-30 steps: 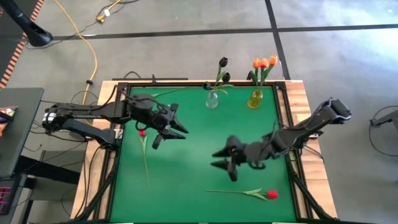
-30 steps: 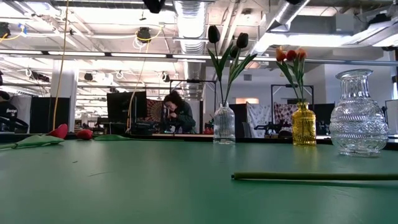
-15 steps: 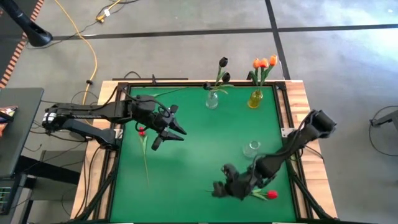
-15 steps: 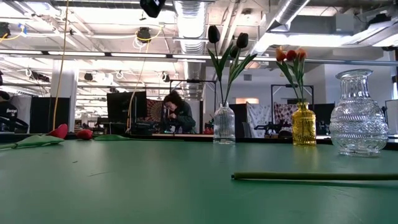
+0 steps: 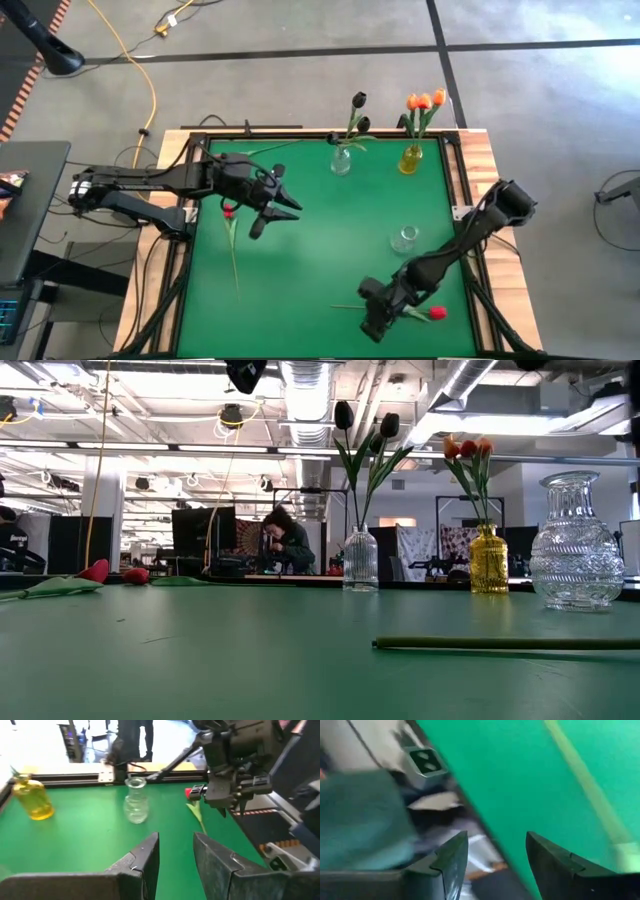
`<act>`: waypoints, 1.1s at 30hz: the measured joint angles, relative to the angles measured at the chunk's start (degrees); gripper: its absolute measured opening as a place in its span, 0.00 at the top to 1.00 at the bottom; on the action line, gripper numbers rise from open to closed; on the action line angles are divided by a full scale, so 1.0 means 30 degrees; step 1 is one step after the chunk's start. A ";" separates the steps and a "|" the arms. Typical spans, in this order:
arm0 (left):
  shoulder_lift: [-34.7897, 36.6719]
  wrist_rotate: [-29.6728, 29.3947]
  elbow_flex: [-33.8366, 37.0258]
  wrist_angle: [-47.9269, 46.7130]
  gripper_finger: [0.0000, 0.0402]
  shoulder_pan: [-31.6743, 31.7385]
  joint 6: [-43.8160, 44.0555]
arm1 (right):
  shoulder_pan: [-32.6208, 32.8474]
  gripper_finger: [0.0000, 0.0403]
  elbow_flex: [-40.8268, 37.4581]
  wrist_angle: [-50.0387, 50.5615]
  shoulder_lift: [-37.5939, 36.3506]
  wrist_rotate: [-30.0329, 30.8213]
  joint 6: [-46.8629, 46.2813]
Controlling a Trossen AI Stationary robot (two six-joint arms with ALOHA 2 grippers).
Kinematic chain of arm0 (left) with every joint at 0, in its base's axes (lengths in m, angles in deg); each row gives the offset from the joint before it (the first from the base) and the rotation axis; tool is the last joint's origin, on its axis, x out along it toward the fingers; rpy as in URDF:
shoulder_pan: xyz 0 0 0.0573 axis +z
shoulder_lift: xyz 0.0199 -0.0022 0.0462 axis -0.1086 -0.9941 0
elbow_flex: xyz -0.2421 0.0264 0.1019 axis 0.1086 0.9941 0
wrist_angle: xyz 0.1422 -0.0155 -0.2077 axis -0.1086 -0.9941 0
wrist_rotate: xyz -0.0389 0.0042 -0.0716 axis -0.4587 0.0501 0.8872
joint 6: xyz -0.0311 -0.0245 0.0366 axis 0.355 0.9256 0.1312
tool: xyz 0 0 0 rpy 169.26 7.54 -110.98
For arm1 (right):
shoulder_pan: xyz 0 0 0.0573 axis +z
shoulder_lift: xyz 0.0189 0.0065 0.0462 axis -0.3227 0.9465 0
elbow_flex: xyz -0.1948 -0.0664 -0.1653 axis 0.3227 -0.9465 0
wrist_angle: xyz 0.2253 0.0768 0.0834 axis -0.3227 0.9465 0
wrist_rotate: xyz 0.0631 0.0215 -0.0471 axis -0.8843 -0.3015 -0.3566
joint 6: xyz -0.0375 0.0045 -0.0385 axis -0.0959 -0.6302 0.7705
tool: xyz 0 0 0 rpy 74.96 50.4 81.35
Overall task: Sort flowers into vase by color
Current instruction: Put the bottom right red flower into the bottom transparent vase
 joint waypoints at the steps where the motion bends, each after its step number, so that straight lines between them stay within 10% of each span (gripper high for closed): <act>1: 0.0000 -0.0295 0.0000 0.0014 0.73 0.0000 0.0014 | -0.0091 0.44 0.0000 0.0704 -0.0022 -0.0010 0.1101; 11: -0.0377 -0.1530 -0.0005 -0.0416 0.73 0.0002 0.2084 | 0.0178 0.44 -0.0204 0.5171 0.1422 -0.0023 0.9380; 25: -0.1264 -0.1562 -0.0007 -0.0608 0.73 0.0000 0.3242 | 0.0719 0.45 -0.0131 0.5198 0.3703 0.0849 0.9960; 33: -0.1515 -0.1532 -0.0007 -0.0313 0.73 0.0000 0.3223 | 0.1705 0.75 0.0032 0.5907 0.4282 0.2889 0.8920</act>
